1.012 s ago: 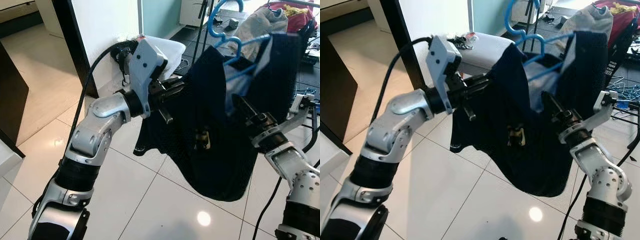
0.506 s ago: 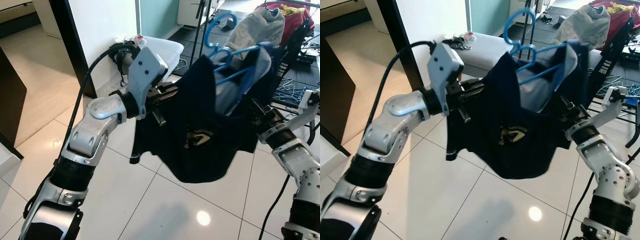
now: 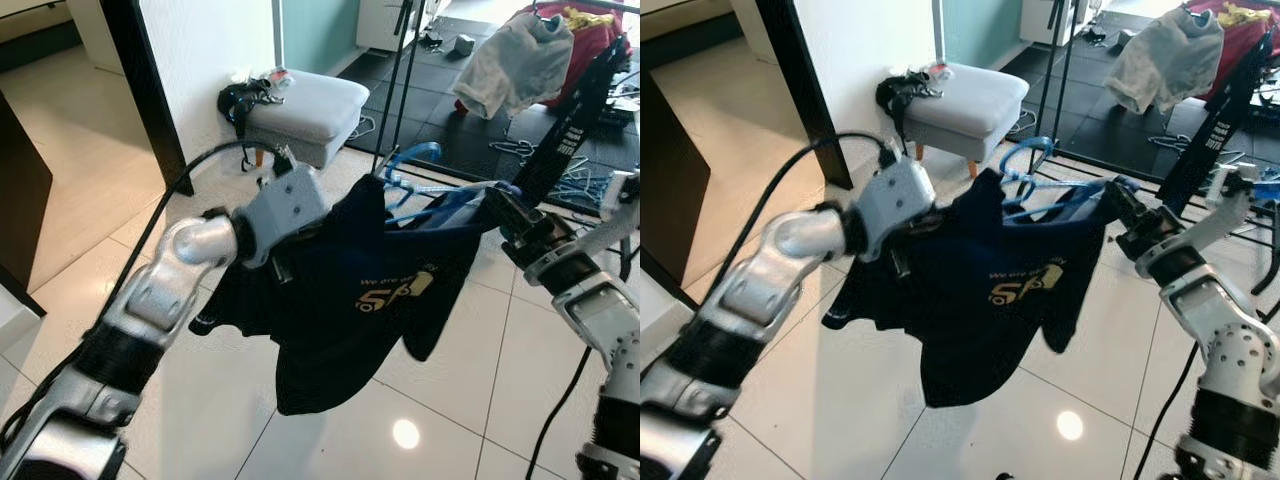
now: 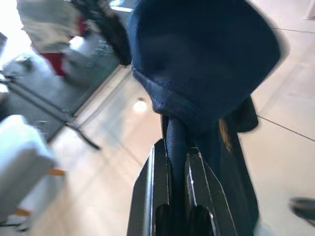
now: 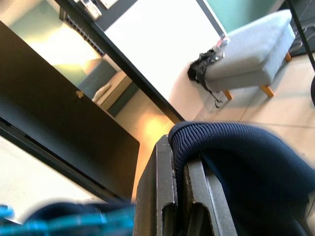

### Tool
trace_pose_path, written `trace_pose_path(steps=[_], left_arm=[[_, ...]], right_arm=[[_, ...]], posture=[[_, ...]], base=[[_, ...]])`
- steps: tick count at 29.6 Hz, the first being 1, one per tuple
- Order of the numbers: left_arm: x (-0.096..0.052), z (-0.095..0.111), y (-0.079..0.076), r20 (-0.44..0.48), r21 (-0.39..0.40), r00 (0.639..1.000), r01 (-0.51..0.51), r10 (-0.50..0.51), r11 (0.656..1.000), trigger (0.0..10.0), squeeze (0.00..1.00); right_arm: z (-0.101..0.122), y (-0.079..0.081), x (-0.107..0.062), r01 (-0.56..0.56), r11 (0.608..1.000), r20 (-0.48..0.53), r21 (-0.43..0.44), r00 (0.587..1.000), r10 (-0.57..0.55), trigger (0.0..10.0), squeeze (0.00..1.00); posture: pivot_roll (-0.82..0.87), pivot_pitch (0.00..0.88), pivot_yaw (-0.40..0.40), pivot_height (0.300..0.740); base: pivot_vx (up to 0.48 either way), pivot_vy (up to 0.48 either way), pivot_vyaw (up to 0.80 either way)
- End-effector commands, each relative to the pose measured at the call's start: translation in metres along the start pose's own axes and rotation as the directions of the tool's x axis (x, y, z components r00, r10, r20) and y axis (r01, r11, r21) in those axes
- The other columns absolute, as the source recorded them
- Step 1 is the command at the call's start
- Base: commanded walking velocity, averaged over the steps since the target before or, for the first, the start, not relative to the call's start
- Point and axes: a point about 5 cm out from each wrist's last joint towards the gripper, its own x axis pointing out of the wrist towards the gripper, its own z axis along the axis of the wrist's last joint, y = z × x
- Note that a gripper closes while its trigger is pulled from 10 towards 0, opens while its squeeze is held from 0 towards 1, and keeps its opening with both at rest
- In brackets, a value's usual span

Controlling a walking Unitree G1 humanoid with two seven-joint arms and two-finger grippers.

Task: Hang hanger

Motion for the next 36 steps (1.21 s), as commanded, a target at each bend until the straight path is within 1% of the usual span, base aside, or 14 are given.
trace_pose_path(steps=[1, 3, 6, 11, 13, 14, 15, 16, 21, 24, 30, 31, 35, 36], left_arm=[[-0.006, 0.007, -0.005, 0.034, 0.027, 0.996, 0.081, -0.082, 0.996, 10.0, 0.0], [-0.01, 0.007, -0.009, 0.046, 0.013, 0.99, 0.13, -0.13, 0.991, 10.0, 0.0], [-0.035, -0.003, -0.005, 0.039, -0.066, 0.954, 0.298, -0.296, 0.952, 10.0, 0.0], [-0.043, -0.007, 0.003, 0.032, -0.077, 0.951, 0.309, -0.307, 0.948, 10.0, 0.0], [-0.044, -0.01, 0.014, 0.053, -0.103, 0.963, 0.269, -0.265, 0.958, 10.0, 0.0], [-0.044, -0.01, 0.014, 0.053, -0.103, 0.963, 0.269, -0.265, 0.958, 10.0, 0.0], [-0.045, -0.011, 0.018, 0.074, -0.122, 0.963, 0.268, -0.26, 0.956, 10.0, 0.0], [-0.044, -0.012, 0.018, 0.076, -0.129, 0.961, 0.274, -0.266, 0.953, 10.0, 0.0], [-0.038, -0.019, 0.017, 0.027, -0.11, 0.964, 0.265, -0.263, 0.958, 10.0, 0.0], [-0.029, -0.032, 0.019, -0.086, -0.064, 0.972, 0.213, -0.218, 0.975, 10.0, 0.0], [-0.025, -0.04, 0.026, -0.147, -0.053, 0.978, 0.141, -0.147, 0.989, 10.0, 0.0], [-0.023, -0.045, 0.03, -0.174, -0.047, 0.98, 0.094, -0.101, 0.994, 10.0, 0.0], [-0.022, -0.044, 0.027, -0.128, -0.076, 0.984, 0.113, -0.122, 0.991, 10.0, 0.0], [-0.022, -0.04, 0.024, -0.077, -0.09, 0.986, 0.143, -0.15, 0.986, 10.0, 0.0]], right_arm=[[0.002, 0.005, -0.003, -0.027, 0.999, -0.019, -0.041, 0.999, 0.026, 0.0, 0.0], [0.001, 0.006, -0.003, -0.032, 0.998, -0.039, -0.051, 0.999, 0.03, 0.0, 0.0], [-0.024, 0.007, -0.012, -0.076, 0.988, -0.251, -0.137, 0.967, 0.04, 0.0, 0.0], [-0.036, 0.006, -0.019, -0.107, 0.978, -0.356, -0.177, 0.934, 0.037, 0.0, 0.0], [-0.046, 0.012, -0.031, -0.212, 0.955, -0.495, -0.207, 0.865, 0.085, 0.0, 0.0], [-0.046, 0.012, -0.031, -0.212, 0.955, -0.495, -0.207, 0.865, 0.085, 0.0, 0.0], [-0.049, 0.017, -0.039, -0.293, 0.932, -0.571, -0.216, 0.812, 0.123, 0.0, 0.0], [-0.047, 0.02, -0.042, -0.327, 0.92, -0.59, -0.216, 0.794, 0.144, 0.0, 0.0], [-0.033, 0.032, -0.043, -0.416, 0.884, -0.607, -0.212, 0.765, 0.214, 0.0, 0.0], [-0.011, 0.042, -0.035, -0.455, 0.861, -0.574, -0.229, 0.777, 0.258, 0.0, 0.0], [0.004, 0.042, -0.031, -0.453, 0.848, -0.56, -0.274, 0.792, 0.242, 0.0, 0.0], [0.008, 0.043, -0.03, -0.457, 0.849, -0.541, -0.266, 0.799, 0.261, 0.0, 0.0], [-0.002, 0.039, -0.034, -0.461, 0.847, -0.571, -0.263, 0.783, 0.249, 0.0, 0.0], [-0.008, 0.034, -0.036, -0.45, 0.853, -0.591, -0.265, 0.775, 0.225, 0.0, 0.0]], posture=[[-0.04, 0.156, -0.021, 0.74], [-0.04, 0.156, -0.021, 0.74], [-0.05, 0.159, -0.021, 0.74], [-0.04, 0.159, -0.02, 0.74], [-0.04, 0.156, -0.021, 0.74], [-0.04, 0.156, -0.021, 0.74], [-0.04, 0.155, -0.021, 0.74], [-0.05, 0.153, -0.02, 0.74], [-0.04, 0.147, -0.017, 0.74], [-0.05, 0.143, -0.015, 0.74], [-0.04, 0.14, -0.015, 0.74], [-0.04, 0.139, -0.015, 0.74], [-0.04, 0.139, -0.014, 0.74], [-0.04, 0.139, -0.014, 0.74]], base=[[0.0, 0.0, 0.0], [0.0, 0.0, 0.0], [0.0, 0.0, 0.0], [0.0, 0.0, 0.0], [0.0, 0.0, 0.0], [0.0, 0.0, 0.0], [0.0, 0.0, 0.0], [0.0, 0.0, 0.0], [0.0, 0.0, 0.0], [0.0, 0.0, 0.0], [0.0, 0.0, 0.0], [0.0, 0.0, 0.0], [0.0, 0.0, 0.0], [0.0, 0.0, 0.0]])
